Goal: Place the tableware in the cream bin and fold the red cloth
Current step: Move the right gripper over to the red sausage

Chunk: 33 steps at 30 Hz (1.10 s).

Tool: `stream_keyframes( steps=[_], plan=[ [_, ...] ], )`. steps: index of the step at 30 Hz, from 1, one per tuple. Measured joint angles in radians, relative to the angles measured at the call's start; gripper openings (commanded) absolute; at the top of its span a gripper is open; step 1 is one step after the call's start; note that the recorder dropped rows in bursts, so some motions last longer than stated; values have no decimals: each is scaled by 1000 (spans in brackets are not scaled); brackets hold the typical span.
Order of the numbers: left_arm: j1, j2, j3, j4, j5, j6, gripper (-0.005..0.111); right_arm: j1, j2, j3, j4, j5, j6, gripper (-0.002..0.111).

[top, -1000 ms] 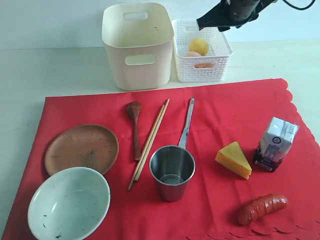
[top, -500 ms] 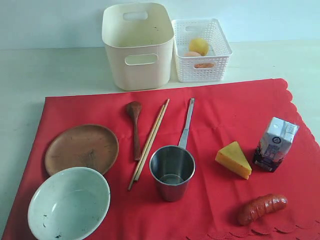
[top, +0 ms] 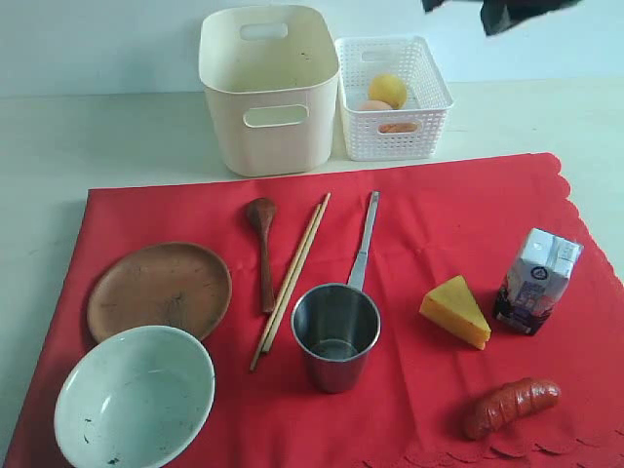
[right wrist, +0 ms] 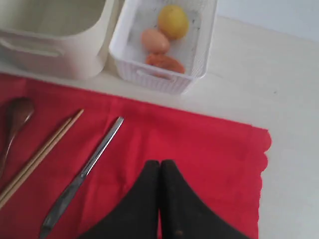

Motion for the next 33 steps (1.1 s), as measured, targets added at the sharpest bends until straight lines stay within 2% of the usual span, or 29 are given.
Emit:
stream_keyframes(
  steps=[7, 13, 20, 26, 30, 33],
  plan=[
    [0, 0, 0, 0, 0, 0, 2, 115, -113, 299, 17, -81, 21, 0],
    [0, 0, 0, 0, 0, 0, 2, 138, -160, 499, 47, -117, 43, 0],
    [0, 0, 0, 0, 0, 0, 2, 140, -195, 606, 105, -122, 14, 0],
    [0, 0, 0, 0, 0, 0, 2, 140, -213, 674, 249, -58, -173, 0],
    [0, 0, 0, 0, 0, 0, 2, 140, -213, 732, 269, -92, -230, 0],
    [0, 0, 0, 0, 0, 0, 2, 140, -213, 751, 269, -134, -236, 6]
  ],
)
